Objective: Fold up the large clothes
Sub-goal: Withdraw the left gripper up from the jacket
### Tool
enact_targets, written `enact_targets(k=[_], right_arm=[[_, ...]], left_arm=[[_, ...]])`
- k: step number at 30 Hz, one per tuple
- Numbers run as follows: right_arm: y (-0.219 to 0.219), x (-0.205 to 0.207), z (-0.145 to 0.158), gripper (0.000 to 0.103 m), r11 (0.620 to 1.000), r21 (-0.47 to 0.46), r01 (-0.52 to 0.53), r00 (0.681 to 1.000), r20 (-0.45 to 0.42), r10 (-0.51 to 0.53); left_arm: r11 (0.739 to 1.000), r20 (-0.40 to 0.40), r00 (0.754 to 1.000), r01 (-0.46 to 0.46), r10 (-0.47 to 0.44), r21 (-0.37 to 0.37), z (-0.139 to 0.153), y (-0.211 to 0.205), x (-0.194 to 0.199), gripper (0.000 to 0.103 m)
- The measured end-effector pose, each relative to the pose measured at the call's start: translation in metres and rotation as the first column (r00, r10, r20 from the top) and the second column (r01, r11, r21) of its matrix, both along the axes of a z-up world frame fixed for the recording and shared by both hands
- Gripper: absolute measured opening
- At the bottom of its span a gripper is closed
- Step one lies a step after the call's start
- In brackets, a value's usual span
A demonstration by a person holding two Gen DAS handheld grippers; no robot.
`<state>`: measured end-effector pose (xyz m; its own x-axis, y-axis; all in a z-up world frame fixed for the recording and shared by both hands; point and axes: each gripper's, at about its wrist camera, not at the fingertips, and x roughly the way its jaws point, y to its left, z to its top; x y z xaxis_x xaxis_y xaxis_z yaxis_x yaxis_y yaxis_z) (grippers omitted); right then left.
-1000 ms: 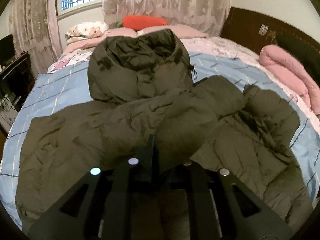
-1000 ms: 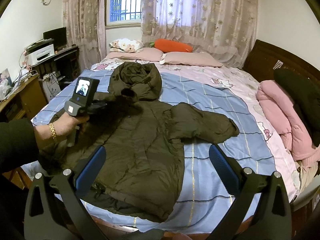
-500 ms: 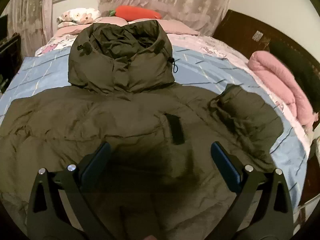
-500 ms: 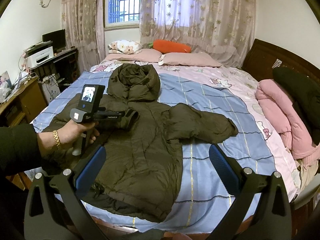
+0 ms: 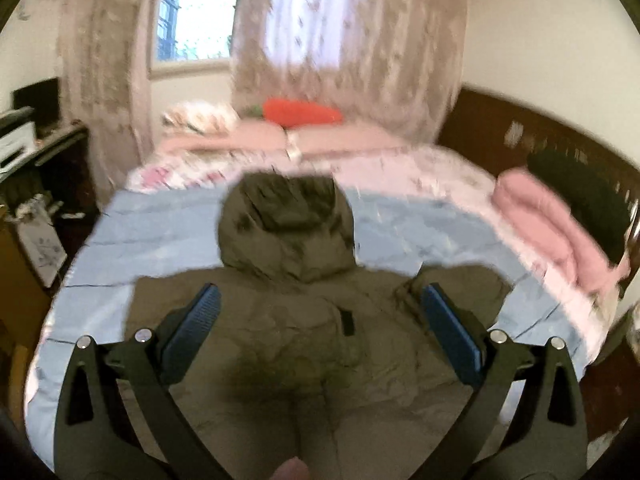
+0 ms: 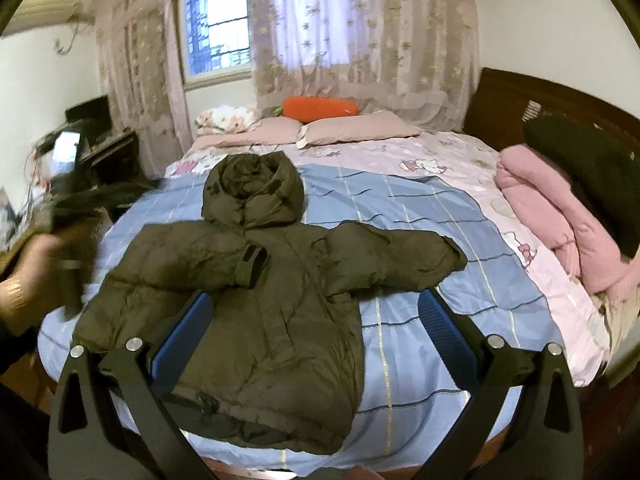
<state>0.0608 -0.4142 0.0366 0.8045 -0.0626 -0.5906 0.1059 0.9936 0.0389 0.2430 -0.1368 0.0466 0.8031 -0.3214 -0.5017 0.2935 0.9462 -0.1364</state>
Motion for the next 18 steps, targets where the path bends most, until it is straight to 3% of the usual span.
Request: enact_targets(k=[2,5,8,11,15,18], right_arm=[[-0.001,-0.002,0.003,0.102,0.999,-0.009,0.033,0.999,0.014,-0.033],[-0.001,-0.007,0.004,0.102,0.995,-0.06,0.082,0.996,0.035,-0.08],[-0.009,-0.012,0.006,0.102,0.991,-0.052,0.123,0.991,0.057,-0.12],[-0.017,-0.018,0.01,0.102,0.985,-0.041,0.169,0.983,0.083,-0.165],[-0.026,-0.023,0.009,0.102,0.973,-0.053,0.225,0.971,0.089,-0.22],[-0.029,-0.019,0.002,0.102,0.971,-0.044,0.235,0.971,0.051,-0.233]], left_arm=[[0.998,0.058,0.997,-0.058,0.057,0.018,0.028,0.018,-0.033,0.101],[0.981,0.169,0.976,-0.159,0.138,0.115,0.061,0.043,-0.09,0.101],[0.972,0.273,0.942,-0.223,0.194,0.079,0.067,0.077,-0.148,0.101],[0.959,0.271,0.927,-0.28,0.258,0.043,0.064,0.108,-0.175,0.101],[0.949,0.237,0.919,-0.305,0.314,-0.075,0.052,0.152,-0.198,0.101],[0.933,0.195,0.912,-0.354,0.36,-0.067,0.046,0.17,-0.19,0.101]])
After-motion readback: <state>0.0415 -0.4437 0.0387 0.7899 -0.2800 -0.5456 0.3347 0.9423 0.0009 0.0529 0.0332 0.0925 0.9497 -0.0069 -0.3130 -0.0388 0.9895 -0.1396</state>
